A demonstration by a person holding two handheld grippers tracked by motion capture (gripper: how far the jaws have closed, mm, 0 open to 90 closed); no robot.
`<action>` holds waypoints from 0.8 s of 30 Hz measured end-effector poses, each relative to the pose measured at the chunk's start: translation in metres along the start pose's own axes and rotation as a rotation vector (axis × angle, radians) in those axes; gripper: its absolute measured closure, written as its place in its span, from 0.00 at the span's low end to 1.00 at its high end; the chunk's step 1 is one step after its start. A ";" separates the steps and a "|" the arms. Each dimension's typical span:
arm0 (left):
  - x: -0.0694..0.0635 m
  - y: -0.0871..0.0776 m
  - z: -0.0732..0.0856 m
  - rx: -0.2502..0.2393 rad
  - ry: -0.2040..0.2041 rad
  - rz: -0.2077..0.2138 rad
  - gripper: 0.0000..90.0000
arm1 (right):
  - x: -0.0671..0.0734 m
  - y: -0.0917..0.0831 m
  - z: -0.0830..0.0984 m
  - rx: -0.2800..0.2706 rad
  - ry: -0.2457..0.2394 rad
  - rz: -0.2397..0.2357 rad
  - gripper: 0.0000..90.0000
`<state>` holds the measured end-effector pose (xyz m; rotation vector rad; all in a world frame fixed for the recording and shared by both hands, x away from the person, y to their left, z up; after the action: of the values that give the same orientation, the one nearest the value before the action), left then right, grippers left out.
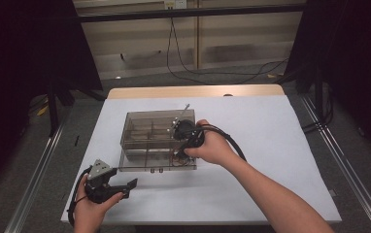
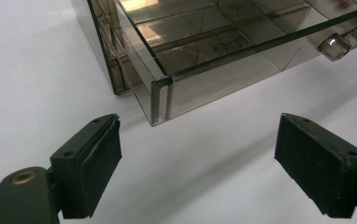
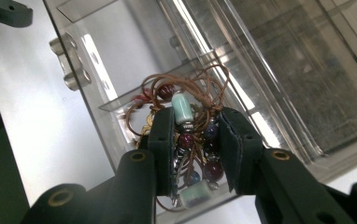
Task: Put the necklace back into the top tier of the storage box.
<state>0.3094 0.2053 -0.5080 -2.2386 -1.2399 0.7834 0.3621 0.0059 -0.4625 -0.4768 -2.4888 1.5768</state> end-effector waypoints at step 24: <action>-0.003 0.000 0.000 0.001 0.004 0.005 0.16 | -0.011 -0.018 0.001 -0.073 0.040 0.024 0.76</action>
<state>0.3083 0.2029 -0.5074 -2.2418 -1.2320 0.7810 0.3689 -0.0061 -0.4469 -0.5446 -2.5267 1.4736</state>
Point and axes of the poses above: each handheld gripper's, and its own axes: y roughly forward along the jaws, z roughly out of its underside, x roughly to its left, the point moved 10 cm from there along y, roughly forward along the jaws, and after that the axes turned 12 degrees about -y, right-handed, at the moved point
